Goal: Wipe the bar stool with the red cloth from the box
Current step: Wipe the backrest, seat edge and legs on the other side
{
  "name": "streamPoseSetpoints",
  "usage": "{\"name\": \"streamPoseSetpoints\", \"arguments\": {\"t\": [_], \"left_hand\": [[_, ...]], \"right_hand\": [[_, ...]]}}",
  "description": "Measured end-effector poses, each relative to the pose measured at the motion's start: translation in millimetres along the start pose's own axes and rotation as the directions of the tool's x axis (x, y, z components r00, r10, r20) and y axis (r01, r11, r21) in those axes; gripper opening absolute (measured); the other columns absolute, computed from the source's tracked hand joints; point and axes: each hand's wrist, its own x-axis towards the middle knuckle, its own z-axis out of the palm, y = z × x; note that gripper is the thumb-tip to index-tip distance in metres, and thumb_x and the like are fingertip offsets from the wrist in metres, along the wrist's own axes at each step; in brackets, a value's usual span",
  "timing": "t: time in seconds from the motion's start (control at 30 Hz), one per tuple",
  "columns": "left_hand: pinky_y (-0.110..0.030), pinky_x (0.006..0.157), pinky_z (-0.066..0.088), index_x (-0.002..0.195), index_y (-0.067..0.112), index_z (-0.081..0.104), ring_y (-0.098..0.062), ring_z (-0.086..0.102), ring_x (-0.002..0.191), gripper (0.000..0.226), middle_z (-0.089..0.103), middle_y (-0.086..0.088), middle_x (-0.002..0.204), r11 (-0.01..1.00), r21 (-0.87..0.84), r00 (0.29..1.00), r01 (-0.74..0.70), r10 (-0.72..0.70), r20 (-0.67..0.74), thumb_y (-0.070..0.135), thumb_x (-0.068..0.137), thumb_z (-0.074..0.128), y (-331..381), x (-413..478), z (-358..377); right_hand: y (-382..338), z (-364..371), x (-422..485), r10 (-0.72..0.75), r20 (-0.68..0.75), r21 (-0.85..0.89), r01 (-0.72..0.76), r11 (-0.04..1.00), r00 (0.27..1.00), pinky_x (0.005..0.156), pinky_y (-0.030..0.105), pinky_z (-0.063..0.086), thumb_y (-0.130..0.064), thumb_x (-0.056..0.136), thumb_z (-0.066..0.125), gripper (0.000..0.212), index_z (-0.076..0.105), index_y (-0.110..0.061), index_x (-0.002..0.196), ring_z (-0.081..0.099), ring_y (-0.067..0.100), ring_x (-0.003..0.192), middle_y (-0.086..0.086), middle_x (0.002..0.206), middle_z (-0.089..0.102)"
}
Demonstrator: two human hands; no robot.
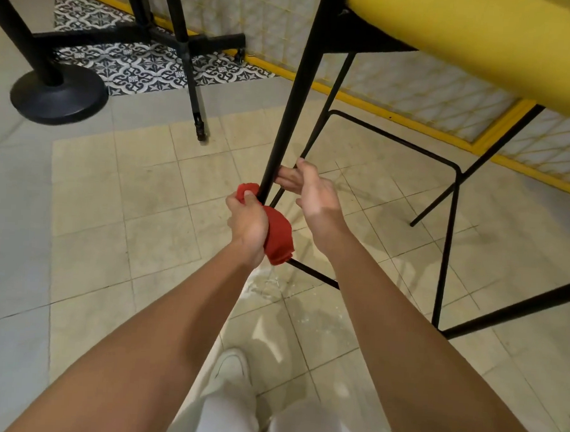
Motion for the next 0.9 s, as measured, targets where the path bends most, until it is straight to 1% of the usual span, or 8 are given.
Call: {"name": "streamPoseSetpoints", "arguments": {"t": [0.23,0.33,0.43,0.53,0.63,0.7,0.83,0.9], "left_hand": [[-0.038,0.082,0.051,0.118,0.029,0.039,-0.02,0.06,0.099,0.019,0.059,-0.004,0.111,0.923,-0.385,0.999,-0.015,-0.004,-0.05,0.029,0.1,0.034,16,-23,23],[-0.04,0.086,0.05,0.117,0.026,0.039,-0.021,0.058,0.095,0.019,0.057,-0.006,0.106,0.967,-0.256,0.998,-0.005,-0.012,-0.068,0.027,0.1,0.031,12,-8,18],[-0.033,0.07,0.048,0.124,0.014,0.046,-0.017,0.056,0.075,0.029,0.057,-0.004,0.087,0.986,-0.161,0.999,0.046,-0.041,0.033,0.024,0.099,0.032,11,4,3],[-0.035,0.064,0.048,0.115,0.01,0.055,-0.018,0.055,0.062,0.029,0.055,-0.005,0.074,0.995,-0.075,0.984,0.059,-0.046,0.174,0.027,0.1,0.037,22,13,-14],[-0.041,0.069,0.052,0.106,0.011,0.06,-0.023,0.057,0.063,0.045,0.058,-0.008,0.073,0.998,0.004,0.95,-0.068,0.063,0.304,0.046,0.099,0.032,27,10,-21],[-0.043,0.069,0.053,0.098,0.013,0.063,-0.026,0.058,0.064,0.054,0.059,-0.009,0.07,0.985,0.075,0.948,-0.155,0.127,0.291,0.053,0.098,0.026,23,13,-22],[-0.048,0.078,0.052,0.079,0.017,0.062,-0.028,0.057,0.07,0.043,0.06,-0.007,0.073,0.921,0.312,0.945,-0.233,0.138,0.297,0.041,0.096,0.03,14,31,-27],[-0.039,0.073,0.05,0.072,0.019,0.056,-0.025,0.055,0.075,0.036,0.056,-0.002,0.073,0.877,0.416,0.933,-0.241,0.092,0.348,0.033,0.097,0.034,12,40,-28]], "right_hand": [[2,-4,-1,0.038,0.027,0.013,-0.039,0.999,0.999,0.097,0.032,0.046,-0.041,0.094,0.037,0.039,0.073,-0.027,0.093,0.065,0.008,0.094,-0.009,0.096,0.073],[0,-3,0,0.003,0.021,0.001,-0.003,1.0,1.0,0.09,0.025,0.04,-0.04,0.095,0.035,0.04,0.073,-0.027,0.091,0.062,0.005,0.098,-0.009,0.096,0.073],[-1,0,-1,-0.016,0.006,0.009,0.016,1.0,1.0,0.098,0.029,0.033,-0.036,0.097,0.033,0.041,0.072,-0.023,0.098,0.057,0.006,0.109,-0.007,0.1,0.072],[0,2,-1,-0.033,-0.003,0.078,0.033,0.996,0.999,0.107,0.032,0.031,-0.031,0.098,0.033,0.04,0.071,-0.018,0.096,0.06,-0.002,0.095,-0.005,0.095,0.07],[6,2,-2,-0.081,-0.026,0.114,0.084,0.99,0.996,0.112,0.035,0.029,-0.029,0.099,0.03,0.044,0.072,-0.018,0.095,0.06,-0.012,0.084,-0.006,0.095,0.072],[14,3,-4,-0.118,-0.032,0.121,0.121,0.985,0.993,0.113,0.04,0.027,-0.03,0.099,0.029,0.044,0.073,-0.024,0.094,0.06,-0.01,0.093,-0.01,0.095,0.073],[26,4,0,-0.082,-0.107,0.131,0.096,0.987,0.991,0.106,0.038,0.035,-0.033,0.098,0.03,0.04,0.07,-0.031,0.099,0.057,0.005,0.107,-0.012,0.104,0.07],[34,1,4,-0.037,-0.13,0.129,0.054,0.99,0.991,0.097,0.032,0.038,-0.035,0.098,0.028,0.041,0.068,-0.027,0.109,0.055,0.008,0.106,-0.01,0.109,0.068]]}}
